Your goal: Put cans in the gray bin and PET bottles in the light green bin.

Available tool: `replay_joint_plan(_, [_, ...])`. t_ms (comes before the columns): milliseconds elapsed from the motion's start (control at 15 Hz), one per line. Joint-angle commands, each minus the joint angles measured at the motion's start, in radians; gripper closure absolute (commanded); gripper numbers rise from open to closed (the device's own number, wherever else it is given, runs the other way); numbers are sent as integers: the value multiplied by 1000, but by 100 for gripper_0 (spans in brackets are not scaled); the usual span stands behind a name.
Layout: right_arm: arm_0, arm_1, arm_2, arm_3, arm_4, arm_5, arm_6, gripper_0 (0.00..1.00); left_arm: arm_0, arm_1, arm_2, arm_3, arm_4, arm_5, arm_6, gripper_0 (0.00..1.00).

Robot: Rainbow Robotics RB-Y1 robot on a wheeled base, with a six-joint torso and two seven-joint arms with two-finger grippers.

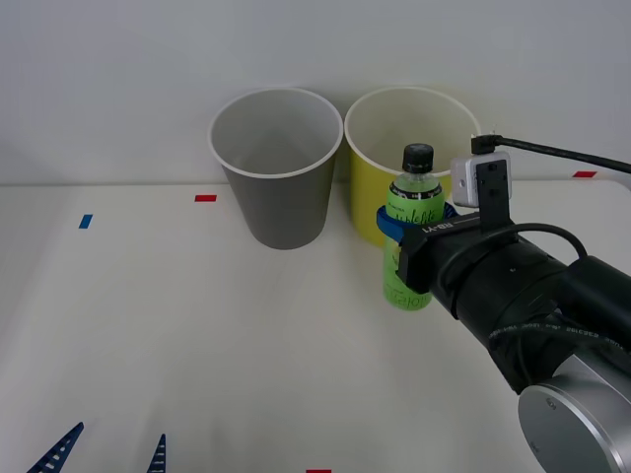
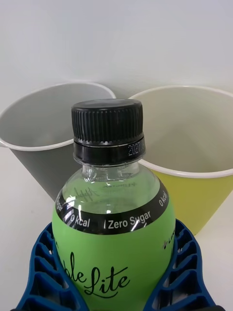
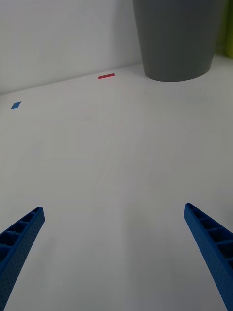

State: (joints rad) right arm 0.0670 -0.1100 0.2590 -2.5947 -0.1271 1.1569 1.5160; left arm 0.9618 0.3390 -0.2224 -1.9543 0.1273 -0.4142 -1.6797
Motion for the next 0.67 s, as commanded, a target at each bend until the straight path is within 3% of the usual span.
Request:
replay_joint_plan(67, [-144,16,-75,-23,-26,168,-57,100,0,0,0,0,0,0,0,0])
replay_joint_plan(200, [-223,10,-116,-23,-43,196,-138,100,0,0,0,0,0,0,0,0])
replay_joint_plan(667, [-429,6,-267,1,-71,194,-137,100,0,0,0,0,0,0,0,0])
